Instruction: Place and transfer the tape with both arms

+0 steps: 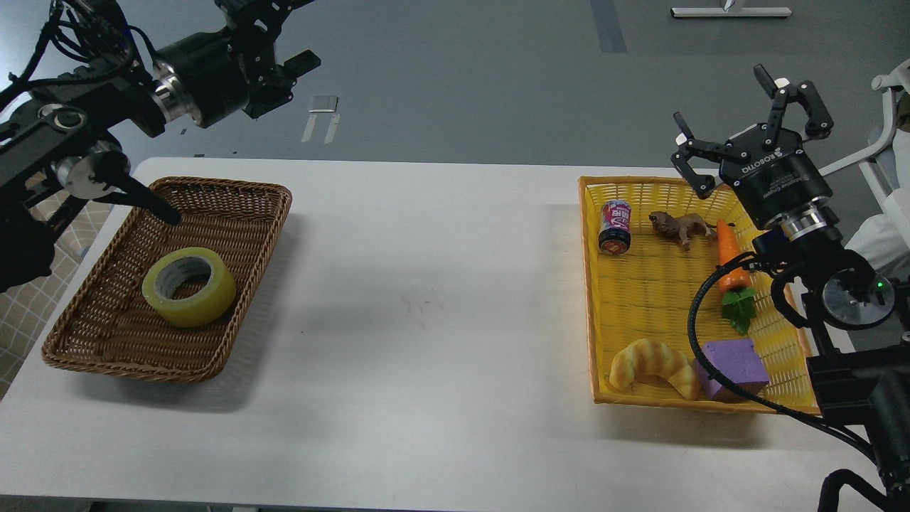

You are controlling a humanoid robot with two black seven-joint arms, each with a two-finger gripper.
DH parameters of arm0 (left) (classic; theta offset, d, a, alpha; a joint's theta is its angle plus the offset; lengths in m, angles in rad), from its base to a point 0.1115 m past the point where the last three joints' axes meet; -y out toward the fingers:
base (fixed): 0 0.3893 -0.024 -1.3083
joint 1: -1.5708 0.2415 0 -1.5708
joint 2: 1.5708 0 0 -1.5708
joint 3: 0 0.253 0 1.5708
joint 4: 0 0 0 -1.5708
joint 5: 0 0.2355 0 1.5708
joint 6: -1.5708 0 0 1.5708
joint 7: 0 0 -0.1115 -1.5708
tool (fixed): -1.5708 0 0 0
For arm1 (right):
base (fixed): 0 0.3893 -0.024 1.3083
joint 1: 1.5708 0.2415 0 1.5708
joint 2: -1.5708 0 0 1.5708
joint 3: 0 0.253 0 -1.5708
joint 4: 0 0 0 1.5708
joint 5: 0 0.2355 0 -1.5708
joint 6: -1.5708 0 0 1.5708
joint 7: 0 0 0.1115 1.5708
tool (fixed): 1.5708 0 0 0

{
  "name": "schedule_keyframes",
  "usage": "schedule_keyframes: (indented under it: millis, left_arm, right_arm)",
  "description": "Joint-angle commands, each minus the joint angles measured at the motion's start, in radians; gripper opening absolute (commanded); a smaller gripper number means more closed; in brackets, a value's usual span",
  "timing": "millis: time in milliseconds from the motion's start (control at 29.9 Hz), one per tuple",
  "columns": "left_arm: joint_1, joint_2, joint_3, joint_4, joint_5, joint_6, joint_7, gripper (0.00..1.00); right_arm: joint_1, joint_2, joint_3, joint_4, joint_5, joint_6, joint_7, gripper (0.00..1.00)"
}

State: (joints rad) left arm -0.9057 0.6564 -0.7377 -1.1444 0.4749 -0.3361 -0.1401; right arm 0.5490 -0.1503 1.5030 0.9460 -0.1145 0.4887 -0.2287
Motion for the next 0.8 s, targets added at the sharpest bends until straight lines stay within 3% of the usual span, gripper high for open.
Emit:
schedule_keyframes:
  millis: [0, 201, 401, 769]
  left_arm:
    - [0.027, -0.058, -0.072, 0.006, -0.08, -0.001, -0.001, 0.98]
    - [0.132, -0.185, -0.261, 0.006, -0.197, -0.006, -0.018, 0.98]
    - [0.221, -0.279, -0.379, 0.003, -0.203, -0.09, -0.018, 0.98]
    - [0.277, -0.317, -0.401, 0.003, -0.205, -0.109, -0.012, 0.98]
  right_arm:
    - [0.046, -0.006, -0.006, -0.036, -0.002, 0.0, -0.001, 1.0]
    - [0.138, -0.006, -0.066, -0.09, -0.051, 0.0, -0.003, 1.0]
    - [0.196, -0.006, -0.122, -0.108, -0.076, 0.0, -0.003, 1.0]
    - [0.209, -0.002, -0.135, -0.151, -0.088, 0.0, -0.003, 1.0]
